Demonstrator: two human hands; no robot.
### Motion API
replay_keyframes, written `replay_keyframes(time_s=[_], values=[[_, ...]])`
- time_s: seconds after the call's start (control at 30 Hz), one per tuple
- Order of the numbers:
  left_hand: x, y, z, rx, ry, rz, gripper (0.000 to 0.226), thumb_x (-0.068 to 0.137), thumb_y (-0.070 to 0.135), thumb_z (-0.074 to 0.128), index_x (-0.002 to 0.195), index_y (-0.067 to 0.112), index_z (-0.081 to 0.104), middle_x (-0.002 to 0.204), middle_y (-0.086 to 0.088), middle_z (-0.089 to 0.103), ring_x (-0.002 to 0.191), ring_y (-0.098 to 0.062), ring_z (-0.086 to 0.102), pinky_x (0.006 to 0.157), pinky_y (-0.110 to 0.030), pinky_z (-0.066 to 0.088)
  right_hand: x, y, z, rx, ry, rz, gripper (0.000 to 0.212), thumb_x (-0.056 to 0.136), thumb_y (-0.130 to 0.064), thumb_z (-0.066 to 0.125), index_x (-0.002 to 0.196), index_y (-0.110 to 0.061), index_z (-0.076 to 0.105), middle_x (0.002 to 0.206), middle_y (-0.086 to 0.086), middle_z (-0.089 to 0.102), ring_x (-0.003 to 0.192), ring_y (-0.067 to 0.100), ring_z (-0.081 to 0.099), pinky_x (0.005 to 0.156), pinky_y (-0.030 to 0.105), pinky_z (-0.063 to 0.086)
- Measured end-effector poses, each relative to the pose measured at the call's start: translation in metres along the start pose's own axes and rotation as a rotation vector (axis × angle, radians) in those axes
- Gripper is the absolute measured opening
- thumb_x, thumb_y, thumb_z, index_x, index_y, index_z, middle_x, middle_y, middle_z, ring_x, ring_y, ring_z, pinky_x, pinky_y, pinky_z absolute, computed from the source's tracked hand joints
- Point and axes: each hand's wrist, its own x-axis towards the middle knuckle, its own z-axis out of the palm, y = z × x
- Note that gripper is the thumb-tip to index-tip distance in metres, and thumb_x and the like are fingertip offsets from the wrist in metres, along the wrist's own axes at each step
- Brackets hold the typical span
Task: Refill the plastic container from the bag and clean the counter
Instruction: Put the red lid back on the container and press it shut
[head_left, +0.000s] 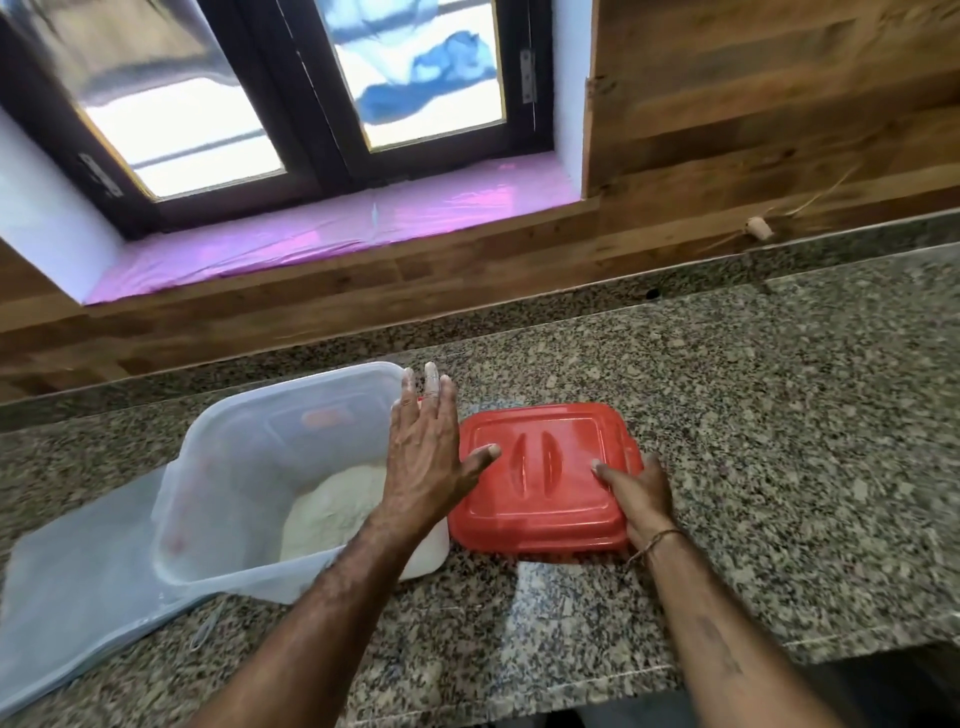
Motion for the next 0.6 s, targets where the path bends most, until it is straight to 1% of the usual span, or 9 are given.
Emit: replay_keyframes(time_s=[0.07,0.17,0.27,0.33,0.37,0.43,0.5,0.57,0.6], values=[[0.0,0.0,0.0,0.009,-0.003,0.001,0.107,0.091,0.074,0.046,0.164,0.012,-0.003,0.17,-0.01,-0.018,0.155,-0.028,-0.023,0.129,-0.047,-0.002,-0.002,-0.002,-0.005,0.155,-0.012,0.008,0.055,0.074,-0.017,0.085,0.121,-0.021,0.056,0.11,0.013,0.073,0.084,0.033,0.075,0.075,0.057,0.063],[0.001,-0.001,0.001,0.021,-0.005,0.016,0.108,0.09,0.077,0.043,0.164,0.013,-0.003,0.169,-0.008,-0.02,0.155,-0.028,-0.024,0.128,-0.048,-0.004,-0.008,-0.016,-0.018,0.358,-0.014,-0.009,0.059,0.073,-0.012,0.084,0.126,-0.02,0.058,0.112,0.013,0.073,0.09,0.035,0.076,0.077,0.058,0.062],[0.002,-0.004,0.001,-0.027,-0.022,0.009,0.109,0.089,0.081,0.038,0.164,0.016,-0.006,0.169,-0.007,-0.021,0.154,-0.026,-0.026,0.127,-0.05,-0.008,-0.019,-0.038,-0.034,0.526,-0.05,-0.052,0.052,0.076,-0.011,0.082,0.124,-0.017,0.062,0.113,0.013,0.073,0.096,0.035,0.075,0.081,0.055,0.061],[0.003,-0.005,-0.001,-0.129,-0.026,0.004,0.108,0.087,0.085,0.031,0.164,0.02,-0.007,0.17,-0.006,-0.017,0.153,-0.022,-0.027,0.126,-0.051,-0.012,-0.027,-0.056,-0.04,0.595,-0.102,-0.074,0.053,0.076,-0.011,0.082,0.126,-0.016,0.066,0.117,0.014,0.074,0.103,0.036,0.073,0.084,0.056,0.06],[0.003,-0.004,-0.006,-0.219,-0.019,-0.006,0.109,0.084,0.089,0.025,0.164,0.022,-0.007,0.171,-0.006,-0.014,0.154,-0.021,-0.024,0.126,-0.051,-0.014,-0.032,-0.066,-0.041,0.613,-0.124,-0.091,0.054,0.076,-0.012,0.082,0.127,-0.016,0.067,0.119,0.014,0.074,0.105,0.036,0.073,0.083,0.057,0.06],[0.001,-0.005,-0.022,-0.471,0.022,-0.068,0.12,0.07,0.099,0.011,0.164,0.026,-0.006,0.172,-0.004,-0.006,0.157,-0.021,-0.014,0.126,-0.053,-0.012,-0.043,-0.085,-0.04,0.636,-0.165,-0.121,0.054,0.077,-0.013,0.082,0.129,-0.018,0.068,0.121,0.014,0.073,0.108,0.035,0.072,0.084,0.058,0.06],[-0.003,-0.008,-0.043,-0.702,0.068,-0.159,0.13,0.057,0.106,0.008,0.164,0.032,-0.003,0.172,-0.001,0.005,0.158,-0.027,0.001,0.127,-0.056,-0.002,-0.058,-0.103,-0.034,0.64,-0.23,-0.16,0.052,0.08,-0.012,0.08,0.13,-0.02,0.068,0.123,0.013,0.073,0.11,0.034,0.071,0.091,0.061,0.057],[-0.007,-0.017,-0.064,-0.876,0.117,-0.191,0.13,0.055,0.107,0.02,0.163,0.037,0.003,0.169,-0.003,0.022,0.154,-0.031,0.025,0.123,-0.058,0.023,-0.075,-0.118,-0.021,0.635,-0.3,-0.217,0.05,0.082,-0.011,0.077,0.13,-0.019,0.067,0.123,0.014,0.073,0.109,0.032,0.071,0.092,0.057,0.057],[-0.009,-0.024,-0.073,-0.94,0.141,-0.186,0.126,0.058,0.106,0.029,0.162,0.039,0.007,0.165,-0.003,0.031,0.147,-0.03,0.039,0.118,-0.056,0.036,-0.085,-0.124,-0.013,0.631,-0.339,-0.251,0.049,0.083,-0.01,0.076,0.131,-0.016,0.066,0.122,0.015,0.073,0.106,0.031,0.072,0.089,0.053,0.059]])
